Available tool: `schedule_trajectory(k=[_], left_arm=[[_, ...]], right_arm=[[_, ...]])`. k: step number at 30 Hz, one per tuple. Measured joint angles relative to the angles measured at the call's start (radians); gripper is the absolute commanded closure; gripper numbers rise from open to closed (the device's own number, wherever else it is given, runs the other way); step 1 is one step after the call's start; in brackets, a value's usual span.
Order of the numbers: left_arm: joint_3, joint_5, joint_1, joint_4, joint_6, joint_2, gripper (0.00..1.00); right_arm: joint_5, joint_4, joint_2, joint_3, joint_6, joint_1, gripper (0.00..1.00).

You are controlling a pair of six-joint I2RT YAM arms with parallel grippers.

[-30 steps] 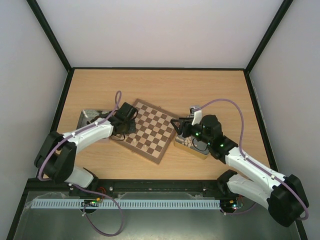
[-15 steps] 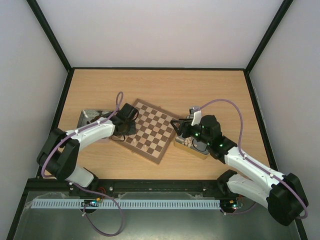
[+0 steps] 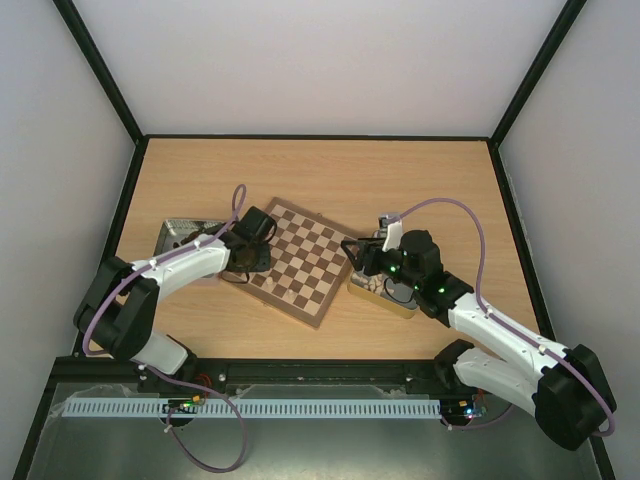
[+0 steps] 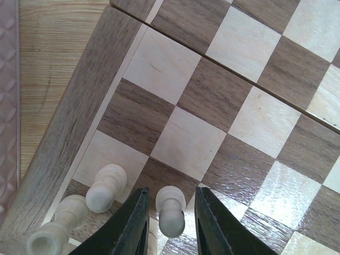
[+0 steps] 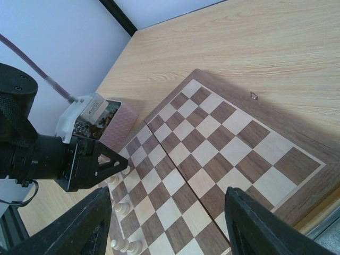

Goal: Set up the chess pieces on the board
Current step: Place the chess piece on the chessboard, then pick up the chess piece from the storage box.

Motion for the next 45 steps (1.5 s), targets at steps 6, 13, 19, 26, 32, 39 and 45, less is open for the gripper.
schedule_trajectory(k=[6,13,19,26,32,39,45], left_arm=[[0.027,0.007,0.0,-0.02,0.004,-0.012,0.67],[0.047,0.019,0.0,-0.005,0.015,-0.106,0.62],[0.047,0.073,0.0,0.067,0.037,-0.194,0.61],[0.045,0.164,0.0,0.143,0.05,-0.214,0.6],[0.029,0.205,0.0,0.164,0.049,-0.217,0.6],[0.012,0.215,0.0,0.174,0.047,-0.233,0.6],[0.011,0.217,0.0,0.175,0.044,-0.233,0.6]], right_arm=[[0.072,-0.011,-0.005,0.0,0.023,0.0,0.43],[0.423,-0.267,0.034,0.087,0.154,-0.001,0.44],[0.542,-0.489,0.156,0.162,0.234,-0.02,0.5],[0.474,-0.526,0.264,0.147,0.248,-0.027,0.57],[0.414,-0.525,0.363,0.148,0.227,-0.027,0.73],[0.372,-0.523,0.404,0.148,0.215,-0.027,0.85],[0.367,-0.521,0.411,0.149,0.208,-0.027,0.97]])
